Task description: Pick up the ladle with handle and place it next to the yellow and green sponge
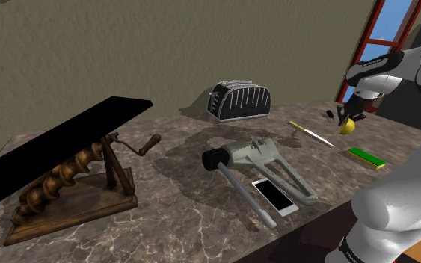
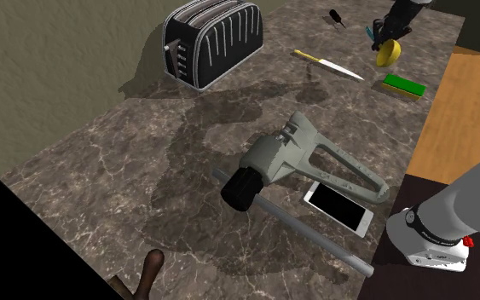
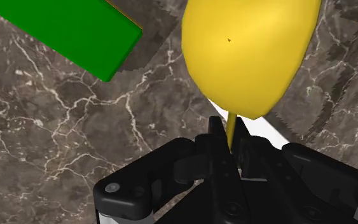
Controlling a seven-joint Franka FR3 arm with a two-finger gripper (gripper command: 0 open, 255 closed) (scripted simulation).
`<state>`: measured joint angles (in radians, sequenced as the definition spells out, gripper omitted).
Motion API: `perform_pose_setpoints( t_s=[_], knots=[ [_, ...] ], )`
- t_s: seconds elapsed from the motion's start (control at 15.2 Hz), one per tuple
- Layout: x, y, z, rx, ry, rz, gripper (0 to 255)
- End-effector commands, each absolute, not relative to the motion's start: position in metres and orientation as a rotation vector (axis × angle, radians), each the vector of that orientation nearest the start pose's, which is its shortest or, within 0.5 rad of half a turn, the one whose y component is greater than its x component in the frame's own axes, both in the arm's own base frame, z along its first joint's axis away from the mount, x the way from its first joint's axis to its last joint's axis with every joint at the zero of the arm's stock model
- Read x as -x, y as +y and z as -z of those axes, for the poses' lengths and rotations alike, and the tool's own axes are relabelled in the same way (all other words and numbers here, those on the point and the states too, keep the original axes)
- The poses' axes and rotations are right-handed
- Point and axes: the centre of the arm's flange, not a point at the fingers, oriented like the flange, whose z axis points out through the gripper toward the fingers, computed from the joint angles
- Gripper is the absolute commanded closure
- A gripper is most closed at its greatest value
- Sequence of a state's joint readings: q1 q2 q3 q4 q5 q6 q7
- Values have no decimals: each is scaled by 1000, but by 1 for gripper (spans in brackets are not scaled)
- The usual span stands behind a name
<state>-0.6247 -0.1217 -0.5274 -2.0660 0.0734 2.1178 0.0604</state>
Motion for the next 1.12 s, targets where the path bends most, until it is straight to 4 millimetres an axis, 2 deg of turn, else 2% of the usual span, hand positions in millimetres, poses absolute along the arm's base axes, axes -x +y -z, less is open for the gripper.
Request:
perform_pose_setpoints(
  t_s=[0.0, 1.06],
  knots=[
    [-194, -512, -493, 2518, 1806, 309, 255],
    [-52, -668, -494, 2518, 1806, 309, 255]
  ],
)
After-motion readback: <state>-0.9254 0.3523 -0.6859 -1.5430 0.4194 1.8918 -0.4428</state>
